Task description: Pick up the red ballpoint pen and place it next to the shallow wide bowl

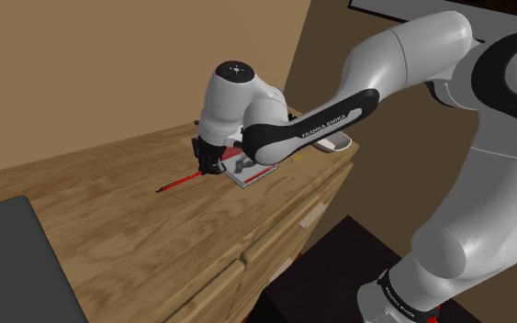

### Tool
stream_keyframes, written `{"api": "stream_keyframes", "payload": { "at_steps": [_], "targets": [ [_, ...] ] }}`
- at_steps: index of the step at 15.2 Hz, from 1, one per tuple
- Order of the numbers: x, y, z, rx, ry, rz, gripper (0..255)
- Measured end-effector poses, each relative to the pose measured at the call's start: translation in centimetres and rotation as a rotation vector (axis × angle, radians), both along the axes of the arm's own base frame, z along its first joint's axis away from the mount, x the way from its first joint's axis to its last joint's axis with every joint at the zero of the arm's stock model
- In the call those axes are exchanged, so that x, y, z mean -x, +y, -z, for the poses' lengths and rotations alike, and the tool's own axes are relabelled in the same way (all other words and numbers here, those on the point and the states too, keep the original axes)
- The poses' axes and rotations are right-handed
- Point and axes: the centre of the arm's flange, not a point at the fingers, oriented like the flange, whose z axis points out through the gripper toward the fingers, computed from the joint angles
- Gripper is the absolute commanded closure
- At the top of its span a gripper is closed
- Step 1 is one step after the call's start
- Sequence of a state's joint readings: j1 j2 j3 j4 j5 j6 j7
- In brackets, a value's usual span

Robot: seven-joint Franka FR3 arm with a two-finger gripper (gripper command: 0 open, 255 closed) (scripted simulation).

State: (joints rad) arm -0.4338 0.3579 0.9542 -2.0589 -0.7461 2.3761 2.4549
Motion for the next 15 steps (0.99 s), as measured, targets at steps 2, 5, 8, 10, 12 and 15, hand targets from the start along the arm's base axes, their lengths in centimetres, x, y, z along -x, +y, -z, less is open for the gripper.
{"api": "stream_keyframes", "payload": {
  "at_steps": [2, 5, 8, 10, 12, 15],
  "targets": [
    [-0.1, 0.1, -0.9, 0.000, 0.000, 0.000, 255],
    [-0.2, 0.0, -2.5, 0.000, 0.000, 0.000, 255],
    [0.0, 0.1, -4.1, 0.000, 0.000, 0.000, 255],
    [-0.1, 0.1, -5.0, 0.000, 0.000, 0.000, 255],
    [-0.1, 0.0, -6.1, 0.000, 0.000, 0.000, 255],
    [-0.1, -0.2, -7.7, 0.000, 0.000, 0.000, 255]
  ]
}}
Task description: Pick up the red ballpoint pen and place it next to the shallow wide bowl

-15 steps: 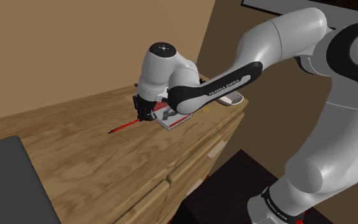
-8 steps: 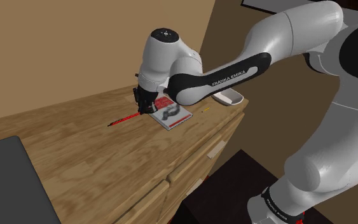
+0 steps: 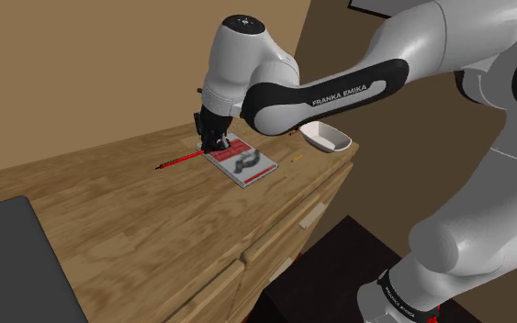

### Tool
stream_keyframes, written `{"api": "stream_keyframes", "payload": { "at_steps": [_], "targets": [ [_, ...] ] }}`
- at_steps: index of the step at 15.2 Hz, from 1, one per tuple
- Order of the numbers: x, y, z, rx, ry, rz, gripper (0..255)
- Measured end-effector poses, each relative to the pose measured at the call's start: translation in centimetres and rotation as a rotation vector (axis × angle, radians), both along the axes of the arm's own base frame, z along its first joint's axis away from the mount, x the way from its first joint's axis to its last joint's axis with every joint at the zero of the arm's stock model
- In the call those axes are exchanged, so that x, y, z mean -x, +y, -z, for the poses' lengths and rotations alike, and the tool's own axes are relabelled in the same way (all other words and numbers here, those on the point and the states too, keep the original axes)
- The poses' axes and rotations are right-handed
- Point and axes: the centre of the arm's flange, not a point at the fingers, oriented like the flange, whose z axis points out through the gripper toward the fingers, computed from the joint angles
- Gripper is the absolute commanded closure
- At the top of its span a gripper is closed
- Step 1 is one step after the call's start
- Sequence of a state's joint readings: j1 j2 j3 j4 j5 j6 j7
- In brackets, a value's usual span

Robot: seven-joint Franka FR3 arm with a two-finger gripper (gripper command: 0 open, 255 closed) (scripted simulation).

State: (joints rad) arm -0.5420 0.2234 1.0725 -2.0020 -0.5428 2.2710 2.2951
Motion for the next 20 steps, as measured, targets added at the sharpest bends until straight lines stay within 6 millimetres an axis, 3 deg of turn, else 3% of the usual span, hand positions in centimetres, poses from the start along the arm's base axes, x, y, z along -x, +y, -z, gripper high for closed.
{"api": "stream_keyframes", "payload": {
  "at_steps": [7, 8, 20],
  "targets": [
    [0.1, 0.2, -3.7, 0.000, 0.000, 0.000, 255],
    [0.0, -0.5, -3.9, 0.000, 0.000, 0.000, 255],
    [-0.6, -15.8, -4.2, 0.000, 0.001, 0.003, 255]
  ]
}}
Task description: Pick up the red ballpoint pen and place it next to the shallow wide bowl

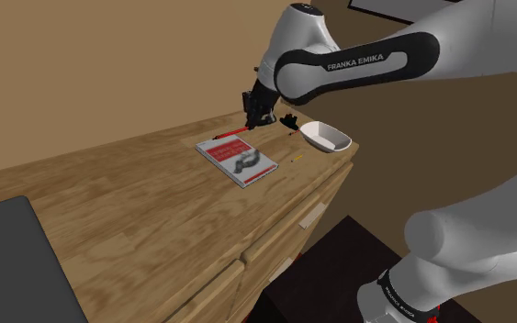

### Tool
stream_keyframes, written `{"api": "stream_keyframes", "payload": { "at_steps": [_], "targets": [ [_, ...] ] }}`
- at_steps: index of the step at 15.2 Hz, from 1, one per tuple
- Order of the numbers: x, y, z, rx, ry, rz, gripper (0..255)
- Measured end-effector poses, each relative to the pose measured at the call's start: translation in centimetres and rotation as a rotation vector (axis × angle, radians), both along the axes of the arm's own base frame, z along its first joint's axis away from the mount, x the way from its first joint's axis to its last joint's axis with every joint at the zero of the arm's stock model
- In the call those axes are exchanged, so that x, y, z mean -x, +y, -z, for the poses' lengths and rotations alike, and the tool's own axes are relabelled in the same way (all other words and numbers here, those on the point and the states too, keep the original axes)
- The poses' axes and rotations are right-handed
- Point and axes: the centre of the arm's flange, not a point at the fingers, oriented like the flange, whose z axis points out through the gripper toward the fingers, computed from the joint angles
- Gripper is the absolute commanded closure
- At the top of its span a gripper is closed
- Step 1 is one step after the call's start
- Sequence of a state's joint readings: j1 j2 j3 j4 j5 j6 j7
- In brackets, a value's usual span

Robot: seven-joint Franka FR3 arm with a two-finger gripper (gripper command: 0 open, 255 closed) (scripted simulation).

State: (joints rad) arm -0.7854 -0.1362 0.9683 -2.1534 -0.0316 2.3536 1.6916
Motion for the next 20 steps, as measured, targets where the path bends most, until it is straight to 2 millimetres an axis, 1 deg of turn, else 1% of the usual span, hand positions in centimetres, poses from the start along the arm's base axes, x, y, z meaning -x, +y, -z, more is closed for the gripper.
{"api": "stream_keyframes", "payload": {
  "at_steps": [6, 7, 10, 13, 15, 16, 18, 20],
  "targets": [
    [-0.6, -7.9, 0.2, -0.001, 0.000, -0.001, 255],
    [-0.5, -9.1, 0.1, -0.001, 0.000, -0.001, 255],
    [-0.9, -12.7, -0.1, -0.002, 0.000, -0.001, 255],
    [-0.8, -16.8, 0.2, -0.001, 0.000, 0.000, 255],
    [-1.1, -19.6, 0.3, -0.001, -0.001, -0.001, 255],
    [-1.1, -21.1, -0.1, -0.001, -0.001, -0.001, 255],
    [-1.5, -23.7, -0.1, -0.001, 0.000, -0.001, 255],
    [-1.2, -26.1, 0.0, -0.001, 0.000, -0.001, 255]
  ]
}}
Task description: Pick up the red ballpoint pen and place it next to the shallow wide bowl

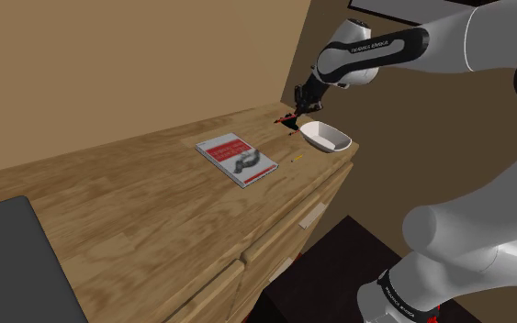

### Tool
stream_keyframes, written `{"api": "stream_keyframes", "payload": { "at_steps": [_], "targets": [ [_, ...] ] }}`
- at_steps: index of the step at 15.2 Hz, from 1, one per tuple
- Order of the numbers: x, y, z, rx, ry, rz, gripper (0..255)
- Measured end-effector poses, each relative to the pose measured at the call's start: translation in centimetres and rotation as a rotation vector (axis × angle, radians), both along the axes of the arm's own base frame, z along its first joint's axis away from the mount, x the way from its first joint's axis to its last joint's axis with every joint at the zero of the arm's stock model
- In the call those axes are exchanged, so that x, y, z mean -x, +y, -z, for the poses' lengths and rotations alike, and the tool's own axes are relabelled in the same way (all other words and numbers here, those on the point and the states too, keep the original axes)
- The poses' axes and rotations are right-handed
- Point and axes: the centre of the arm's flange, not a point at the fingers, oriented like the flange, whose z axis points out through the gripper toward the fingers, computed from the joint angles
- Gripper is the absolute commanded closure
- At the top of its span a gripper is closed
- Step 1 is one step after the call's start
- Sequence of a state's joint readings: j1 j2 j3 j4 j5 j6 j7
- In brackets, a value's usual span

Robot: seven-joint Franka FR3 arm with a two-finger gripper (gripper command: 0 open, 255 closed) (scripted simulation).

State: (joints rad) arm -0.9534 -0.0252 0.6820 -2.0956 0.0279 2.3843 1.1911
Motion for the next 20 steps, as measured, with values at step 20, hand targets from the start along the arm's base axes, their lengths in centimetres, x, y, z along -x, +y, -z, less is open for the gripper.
{"api": "stream_keyframes", "payload": {
  "at_steps": [20],
  "targets": [
    [0.1, -1.0, 10.1, 0.000, 0.000, -0.001, 255]
  ]
}}
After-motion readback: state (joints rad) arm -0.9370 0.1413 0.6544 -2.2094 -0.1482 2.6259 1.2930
